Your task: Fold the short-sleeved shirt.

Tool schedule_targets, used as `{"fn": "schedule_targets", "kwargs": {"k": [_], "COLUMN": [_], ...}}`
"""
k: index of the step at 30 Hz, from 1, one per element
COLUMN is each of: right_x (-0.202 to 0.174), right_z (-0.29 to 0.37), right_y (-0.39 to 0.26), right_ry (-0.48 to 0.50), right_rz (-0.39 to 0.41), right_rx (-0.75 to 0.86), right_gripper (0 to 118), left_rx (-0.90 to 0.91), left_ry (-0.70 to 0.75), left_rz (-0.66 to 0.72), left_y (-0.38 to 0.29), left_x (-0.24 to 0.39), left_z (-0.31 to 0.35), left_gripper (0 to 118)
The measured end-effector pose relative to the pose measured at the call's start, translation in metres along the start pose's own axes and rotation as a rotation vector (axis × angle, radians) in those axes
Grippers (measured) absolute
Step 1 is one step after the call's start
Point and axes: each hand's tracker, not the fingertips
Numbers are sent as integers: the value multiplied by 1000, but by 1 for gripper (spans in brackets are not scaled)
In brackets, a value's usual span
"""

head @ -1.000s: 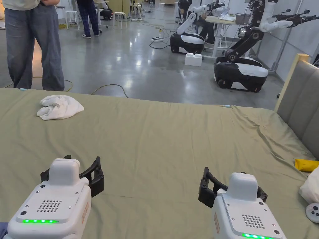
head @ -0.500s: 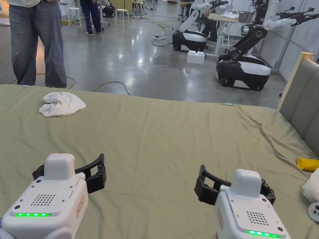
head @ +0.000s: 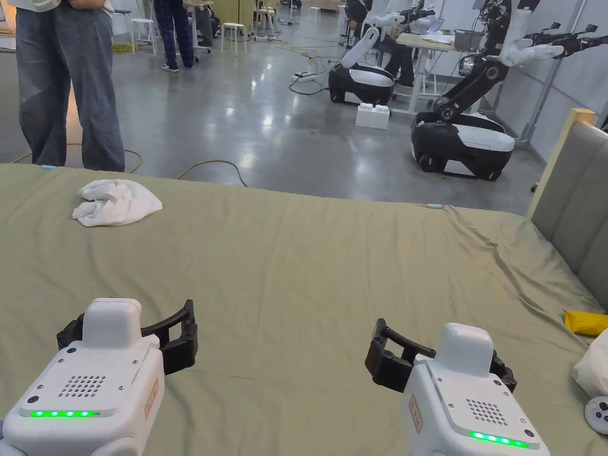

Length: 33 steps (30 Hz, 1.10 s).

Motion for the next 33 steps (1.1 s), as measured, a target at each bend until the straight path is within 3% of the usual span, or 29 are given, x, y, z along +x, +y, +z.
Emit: {"fn": "schedule_targets", "kwargs": {"k": [6,18,27,33], "right_x": [-6,-13,-9,-11], "right_z": [-4,-10,-16,-18], "right_y": [6,20,23,27], "right_ry": [-93,-153,-125,-138], "right_rz": [15,-20,-67,-47], "right_rx": [-21,-129,-173,-177], "right_gripper": [118,118,118,118], "left_rx": [9,12,3,4], "left_ry": [31,-16,-1,17], "left_rz": [-11,13,3,-38], "left_y": [-2,1,-1,-1], "left_x": [0,-5,-9,-9], "left_z": [-3,-2,-4,-6], "left_gripper": [96,96,96,96]}}
